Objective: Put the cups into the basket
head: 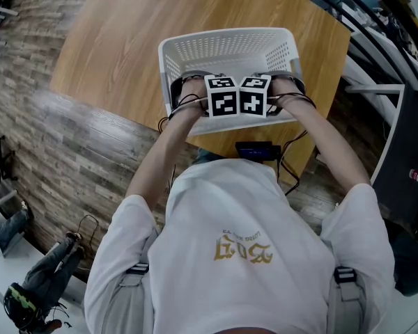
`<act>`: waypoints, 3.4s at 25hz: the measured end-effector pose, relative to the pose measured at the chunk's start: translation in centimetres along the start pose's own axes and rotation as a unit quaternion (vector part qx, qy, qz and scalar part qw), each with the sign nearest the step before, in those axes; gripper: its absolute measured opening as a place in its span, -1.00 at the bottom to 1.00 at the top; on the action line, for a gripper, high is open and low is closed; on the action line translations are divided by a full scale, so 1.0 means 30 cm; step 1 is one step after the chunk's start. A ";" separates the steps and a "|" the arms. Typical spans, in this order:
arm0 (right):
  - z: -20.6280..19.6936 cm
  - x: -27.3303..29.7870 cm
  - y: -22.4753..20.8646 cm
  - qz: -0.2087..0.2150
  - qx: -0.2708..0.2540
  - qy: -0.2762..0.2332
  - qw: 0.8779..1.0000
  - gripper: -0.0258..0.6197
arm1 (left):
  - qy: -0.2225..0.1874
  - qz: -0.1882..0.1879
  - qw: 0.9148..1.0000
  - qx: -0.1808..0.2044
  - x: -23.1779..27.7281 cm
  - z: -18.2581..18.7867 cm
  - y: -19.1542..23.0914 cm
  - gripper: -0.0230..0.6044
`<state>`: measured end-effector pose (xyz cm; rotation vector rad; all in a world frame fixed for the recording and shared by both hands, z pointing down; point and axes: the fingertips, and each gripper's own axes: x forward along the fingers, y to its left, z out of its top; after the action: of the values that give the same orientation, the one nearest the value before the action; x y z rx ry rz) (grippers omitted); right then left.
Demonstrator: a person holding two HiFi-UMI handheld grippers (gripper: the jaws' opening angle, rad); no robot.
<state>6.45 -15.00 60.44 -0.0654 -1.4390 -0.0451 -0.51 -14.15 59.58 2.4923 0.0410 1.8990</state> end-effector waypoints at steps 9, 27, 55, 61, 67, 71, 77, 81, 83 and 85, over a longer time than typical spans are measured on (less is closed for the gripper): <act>-0.001 0.011 0.000 0.009 0.013 -0.008 1.000 -0.84 | -0.008 0.002 1.000 -0.005 -0.008 0.005 0.002 -0.91; -0.019 0.021 0.014 0.023 0.035 0.002 0.999 -0.67 | -0.019 0.009 1.000 -0.012 -0.019 0.016 0.008 -0.91; -0.018 -0.010 0.014 0.019 0.039 -0.005 0.999 -0.63 | -0.024 0.022 0.999 -0.012 -0.062 0.018 0.015 -0.91; -0.030 -0.011 0.012 0.016 0.045 -0.005 0.999 -0.62 | -0.034 0.022 0.999 -0.015 -0.070 0.036 0.011 -0.91; -0.036 -0.015 0.019 0.020 0.044 -0.009 0.999 -0.58 | -0.036 0.025 0.999 -0.018 -0.076 0.032 0.010 -0.91; -0.041 -0.021 0.015 0.019 0.047 -0.016 0.999 -0.57 | -0.036 0.025 0.999 -0.020 -0.081 0.030 0.012 -0.91; -0.039 -0.038 0.011 0.020 0.052 -0.033 0.998 -0.57 | -0.039 0.024 0.999 -0.020 -0.079 0.034 0.011 -0.91; -0.032 -0.045 0.005 0.018 0.057 -0.040 0.997 -0.57 | -0.040 0.024 0.999 -0.021 -0.083 0.033 0.013 -0.91; -0.030 -0.050 0.001 0.017 0.059 -0.044 0.997 -0.57 | -0.041 0.025 0.999 -0.022 -0.085 0.031 0.018 -0.91; -0.030 -0.053 -0.001 0.017 0.060 -0.045 0.997 -0.57 | -0.041 0.027 0.999 -0.022 -0.086 0.029 0.022 -0.91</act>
<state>7.12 -15.10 58.74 0.0079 -1.5284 0.0729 -0.33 -14.85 56.89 2.5646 -0.0681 1.7917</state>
